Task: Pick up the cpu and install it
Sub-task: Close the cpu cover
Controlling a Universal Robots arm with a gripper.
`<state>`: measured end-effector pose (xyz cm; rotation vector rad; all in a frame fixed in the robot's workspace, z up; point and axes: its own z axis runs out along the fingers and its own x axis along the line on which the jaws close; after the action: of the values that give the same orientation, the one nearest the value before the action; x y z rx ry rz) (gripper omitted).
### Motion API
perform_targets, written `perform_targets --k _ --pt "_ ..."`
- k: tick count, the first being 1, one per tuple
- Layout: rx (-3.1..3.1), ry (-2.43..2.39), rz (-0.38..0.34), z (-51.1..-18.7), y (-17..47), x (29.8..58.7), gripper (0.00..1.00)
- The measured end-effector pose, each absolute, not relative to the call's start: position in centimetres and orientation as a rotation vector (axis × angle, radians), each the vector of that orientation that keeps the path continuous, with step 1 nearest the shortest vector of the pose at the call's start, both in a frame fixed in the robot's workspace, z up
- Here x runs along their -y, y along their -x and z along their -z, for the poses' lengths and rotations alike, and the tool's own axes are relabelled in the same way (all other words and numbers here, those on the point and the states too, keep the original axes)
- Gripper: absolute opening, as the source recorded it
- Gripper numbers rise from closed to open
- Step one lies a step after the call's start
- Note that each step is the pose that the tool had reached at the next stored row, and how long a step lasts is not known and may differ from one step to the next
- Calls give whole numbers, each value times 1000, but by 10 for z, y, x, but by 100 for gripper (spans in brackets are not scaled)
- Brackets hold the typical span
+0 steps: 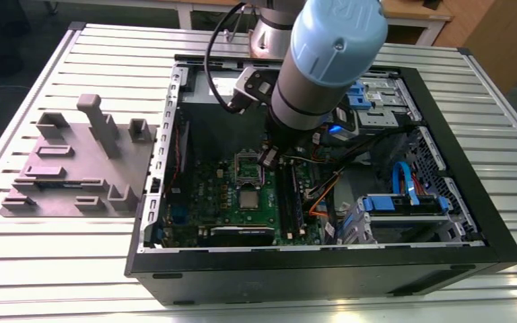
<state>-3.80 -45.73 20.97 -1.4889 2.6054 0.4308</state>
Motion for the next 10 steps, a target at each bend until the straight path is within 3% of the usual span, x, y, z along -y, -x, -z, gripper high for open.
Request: perform_targets --k 10 --pt "-2600 1486 -441 -202 39 449 11"
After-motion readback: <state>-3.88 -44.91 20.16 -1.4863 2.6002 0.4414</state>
